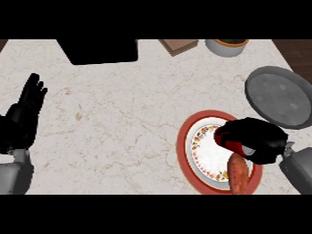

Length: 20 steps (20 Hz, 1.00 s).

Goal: Pick the can from the plate and place it in the pan

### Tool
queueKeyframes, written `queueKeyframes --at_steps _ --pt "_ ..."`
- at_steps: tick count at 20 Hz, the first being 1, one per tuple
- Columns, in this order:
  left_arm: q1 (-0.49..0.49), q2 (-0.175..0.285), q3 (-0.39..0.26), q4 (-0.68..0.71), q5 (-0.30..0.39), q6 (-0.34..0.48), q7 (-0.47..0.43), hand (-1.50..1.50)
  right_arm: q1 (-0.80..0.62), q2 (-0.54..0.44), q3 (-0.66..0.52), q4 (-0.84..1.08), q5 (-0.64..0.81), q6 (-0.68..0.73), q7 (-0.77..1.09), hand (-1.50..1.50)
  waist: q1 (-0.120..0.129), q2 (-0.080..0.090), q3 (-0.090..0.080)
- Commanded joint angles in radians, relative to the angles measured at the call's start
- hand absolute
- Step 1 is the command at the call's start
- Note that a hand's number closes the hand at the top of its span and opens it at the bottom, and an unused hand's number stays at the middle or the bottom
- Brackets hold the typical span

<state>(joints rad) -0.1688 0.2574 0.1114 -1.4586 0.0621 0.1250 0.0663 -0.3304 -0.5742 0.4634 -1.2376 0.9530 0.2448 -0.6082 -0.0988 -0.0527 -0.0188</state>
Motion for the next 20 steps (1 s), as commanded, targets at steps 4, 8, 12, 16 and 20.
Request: queueKeyframes --at_steps 4,8,12,16,20 --pt "0.045 0.016 0.026 -0.034 0.011 0.0 0.002 0.0 0.338 -0.027 -0.142 -0.289 -0.084 -0.102 0.238 1.5 -0.028 0.018 0.015" --pt "0.058 -0.004 0.001 -0.065 0.004 0.0 -0.001 0.0 0.443 -0.012 -0.249 -0.556 -0.172 -0.183 0.281 1.5 -0.016 0.021 0.016" --pt "0.053 -0.027 -0.016 -0.064 -0.004 0.007 -0.014 0.0 0.599 -0.011 -0.355 -0.794 -0.289 -0.171 0.343 1.5 0.006 0.033 0.016" --pt "0.052 -0.052 -0.054 -0.067 -0.024 0.005 -0.019 0.0 0.662 -0.012 -0.539 -0.924 -0.438 -0.139 0.406 1.5 0.051 0.044 0.018" --pt "0.024 -0.071 -0.098 -0.069 -0.051 0.006 -0.007 0.0 0.607 0.019 -0.658 -0.927 -0.678 -0.036 0.494 1.5 0.076 0.05 0.018"
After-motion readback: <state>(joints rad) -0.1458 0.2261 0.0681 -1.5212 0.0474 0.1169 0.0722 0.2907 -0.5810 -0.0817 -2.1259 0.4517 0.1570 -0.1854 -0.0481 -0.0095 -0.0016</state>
